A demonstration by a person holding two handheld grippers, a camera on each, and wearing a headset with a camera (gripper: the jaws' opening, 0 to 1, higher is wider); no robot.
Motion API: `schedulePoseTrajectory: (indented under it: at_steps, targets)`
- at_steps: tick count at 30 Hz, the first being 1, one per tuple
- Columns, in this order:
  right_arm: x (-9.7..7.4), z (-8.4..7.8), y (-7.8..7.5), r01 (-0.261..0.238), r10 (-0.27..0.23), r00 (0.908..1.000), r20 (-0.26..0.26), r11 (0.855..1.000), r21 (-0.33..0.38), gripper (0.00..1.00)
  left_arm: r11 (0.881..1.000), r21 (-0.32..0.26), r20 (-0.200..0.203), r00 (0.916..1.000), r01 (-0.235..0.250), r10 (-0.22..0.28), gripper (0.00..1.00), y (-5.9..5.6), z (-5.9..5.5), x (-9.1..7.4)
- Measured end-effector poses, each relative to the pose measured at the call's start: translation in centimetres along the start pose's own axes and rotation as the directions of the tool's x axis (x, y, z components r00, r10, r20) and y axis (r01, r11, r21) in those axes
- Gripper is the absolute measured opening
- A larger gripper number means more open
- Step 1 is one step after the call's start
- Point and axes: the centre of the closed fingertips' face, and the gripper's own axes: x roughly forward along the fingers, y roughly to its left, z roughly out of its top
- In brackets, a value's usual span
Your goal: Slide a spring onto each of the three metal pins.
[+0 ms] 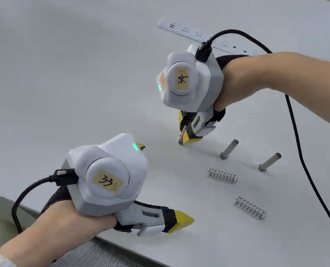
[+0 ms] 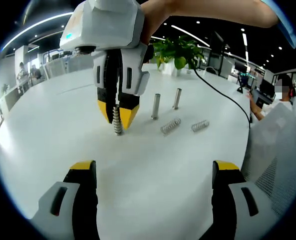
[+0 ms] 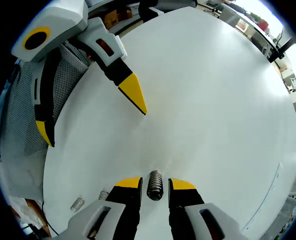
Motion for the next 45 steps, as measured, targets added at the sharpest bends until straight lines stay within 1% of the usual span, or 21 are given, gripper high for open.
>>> schedulePoseTrajectory:
  at_steps: [3, 6, 7, 8, 10, 12, 14, 16, 17, 18, 20, 24, 27, 28, 29, 30, 32, 33, 35, 42, 45]
  targets:
    - [-0.2, 0.0, 0.2, -0.007, 0.007, 0.9998, 0.019, 1.0, 0.009, 0.3, 1.0, -0.001, 0.0, 1.0, -0.001, 0.001, 0.95, 0.0, 0.0, 0.0]
    - [-0.5, 0.0, 0.3, 0.003, -0.004, 0.9992, 0.039, 1.0, 0.012, 0.41, 1.0, -0.001, 0.002, 1.0, 0.0, 0.0, 0.95, 0.0, 0.1, -0.1]
    - [-0.6, 0.0, 0.4, -0.001, 0.001, 0.9989, 0.047, 1.0, 0.014, 0.47, 1.0, -0.001, 0.003, 1.0, 0.001, -0.001, 0.95, 0.0, 0.1, -0.1]
    - [-0.8, 0.4, 0.8, -0.012, 0.01, 0.9966, 0.082, 1.0, 0.022, 0.51, 1.0, 0.006, 0.003, 1.0, 0.004, -0.004, 0.95, -0.1, 0.2, -0.1]
    - [-1.3, 0.8, 1.3, -0.017, 0.013, 0.9915, 0.13, 0.999, 0.031, 0.61, 1.0, 0.011, -0.001, 1.0, 0.008, -0.007, 0.95, -0.2, 0.2, -0.1]
    - [-1.5, 0.8, 1.3, -0.009, 0.004, 0.9888, 0.149, 0.999, 0.032, 0.69, 1.0, 0.013, -0.001, 0.9999, 0.011, -0.011, 0.95, -0.3, 0.2, -0.1]
    - [-1.7, 0.6, 1.2, 0.004, -0.014, 0.9848, 0.173, 0.998, 0.056, 0.79, 1.0, 0.018, -0.002, 0.9999, 0.014, -0.014, 0.95, -0.2, 0.3, -0.1]
    - [-1.8, 0.9, 1.2, 0.007, -0.025, 0.9747, 0.222, 0.997, 0.081, 0.91, 1.0, 0.022, -0.001, 0.9998, 0.017, -0.017, 0.95, -0.2, 0.5, -0.2]
    - [-1.8, 1.2, 1.1, 0.003, -0.029, 0.9661, 0.257, 0.995, 0.101, 0.96, 0.999, 0.026, 0.001, 0.9998, 0.019, -0.019, 0.95, -0.2, 0.6, -0.2]
    - [-2.0, 1.6, 1.1, -0.008, -0.035, 0.9538, 0.298, 0.99, 0.141, 1.0, 0.999, 0.032, 0.006, 0.9997, 0.022, -0.022, 0.96, -0.1, 0.9, -0.2]
    - [-2.4, 1.2, 1.0, 0.003, -0.048, 0.9525, 0.301, 0.989, 0.149, 0.99, 0.999, 0.04, 0.008, 0.9998, 0.019, -0.02, 0.96, 0.1, 1.2, -0.2]
    - [-2.4, 0.5, 1.0, 0.016, -0.065, 0.9517, 0.3, 0.986, 0.164, 0.99, 0.999, 0.051, 0.01, 0.9997, 0.02, -0.02, 0.96, 0.5, 1.7, -0.2]
    - [-2.8, 0.3, 0.9, 0.025, -0.085, 0.9437, 0.32, 0.982, 0.188, 0.99, 0.998, 0.056, 0.013, 0.9996, 0.022, -0.023, 0.96, 0.7, 2.1, -0.3]
    - [-3.1, 0.5, 0.8, 0.026, -0.097, 0.9331, 0.346, 0.978, 0.206, 0.99, 0.998, 0.058, 0.017, 0.9996, 0.024, -0.025, 0.96, 0.8, 2.2, -0.3]
    - [-3.3, 0.6, 0.9, 0.026, -0.105, 0.9256, 0.364, 0.977, 0.214, 0.99, 0.998, 0.052, 0.022, 0.9993, 0.027, -0.028, 0.96, 0.9, 2.4, -0.3]
    - [-3.6, 0.6, 0.9, 0.026, -0.115, 0.9166, 0.383, 0.973, 0.229, 0.99, 0.999, 0.027, 0.037, 0.9987, 0.034, -0.035, 0.96, 1.0, 2.6, -0.3]
    - [-4.0, 0.5, 0.9, 0.032, -0.133, 0.9075, 0.399, 0.968, 0.249, 0.99, 0.999, 0.026, 0.043, 0.9986, 0.03, -0.031, 0.96, 1.2, 2.7, -0.4]
    - [-4.3, 0.4, 0.9, 0.04, -0.147, 0.9008, 0.409, 0.965, 0.26, 0.99, 0.999, 0.041, 0.036, 0.999, 0.025, -0.026, 0.96, 1.3, 2.6, -0.4]
    - [-4.6, 0.2, 1.1, 0.053, -0.169, 0.892, 0.419, 0.96, 0.274, 0.99, 0.998, 0.055, 0.024, 0.9994, 0.026, -0.027, 0.95, 1.4, 2.4, -0.4]
    - [-5.4, -1.3, 1.9, 0.083, -0.235, 0.8684, 0.437, 0.937, 0.338, 0.99, 0.996, 0.076, 0.016, 0.9991, 0.038, -0.039, 0.95, 1.3, 2.3, -0.2]
    - [-6.1, -2.0, 2.5, 0.097, -0.27, 0.8521, 0.448, 0.923, 0.373, 0.99, 0.996, 0.083, 0.016, 0.9988, 0.044, -0.045, 0.95, 1.2, 2.5, -0.1]
